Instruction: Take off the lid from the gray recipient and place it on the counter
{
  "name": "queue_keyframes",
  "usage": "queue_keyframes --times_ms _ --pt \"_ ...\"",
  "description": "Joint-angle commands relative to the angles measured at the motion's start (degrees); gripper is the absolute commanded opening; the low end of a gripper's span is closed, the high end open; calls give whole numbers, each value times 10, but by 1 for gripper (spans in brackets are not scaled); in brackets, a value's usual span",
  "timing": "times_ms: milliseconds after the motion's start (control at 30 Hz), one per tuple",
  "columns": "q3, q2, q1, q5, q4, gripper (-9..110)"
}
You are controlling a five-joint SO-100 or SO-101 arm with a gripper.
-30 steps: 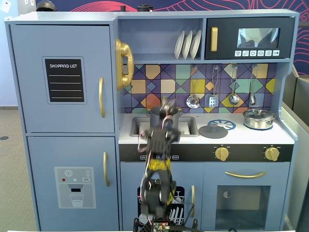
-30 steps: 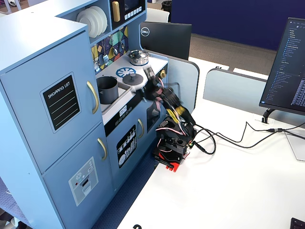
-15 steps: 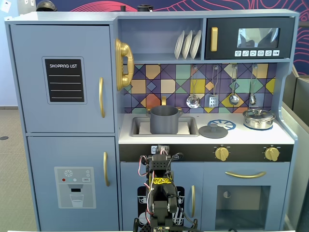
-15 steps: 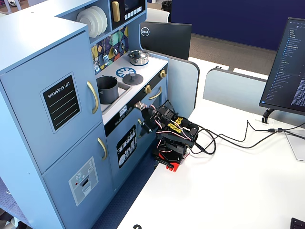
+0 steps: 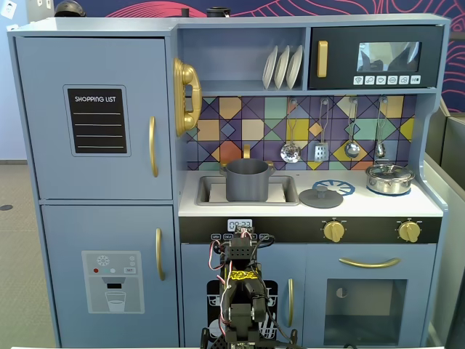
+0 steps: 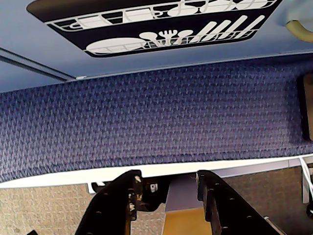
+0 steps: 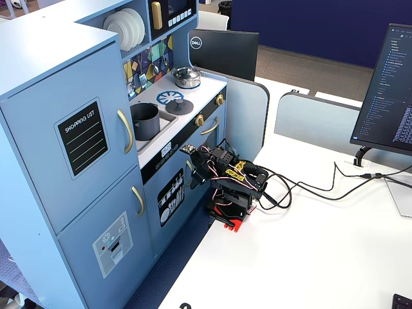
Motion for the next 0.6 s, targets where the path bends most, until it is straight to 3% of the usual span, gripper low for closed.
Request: queue_keyframes --times_ms 0,567 --pt "17 -4 12 -2 98 6" --pt "17 -4 13 -2 98 8"
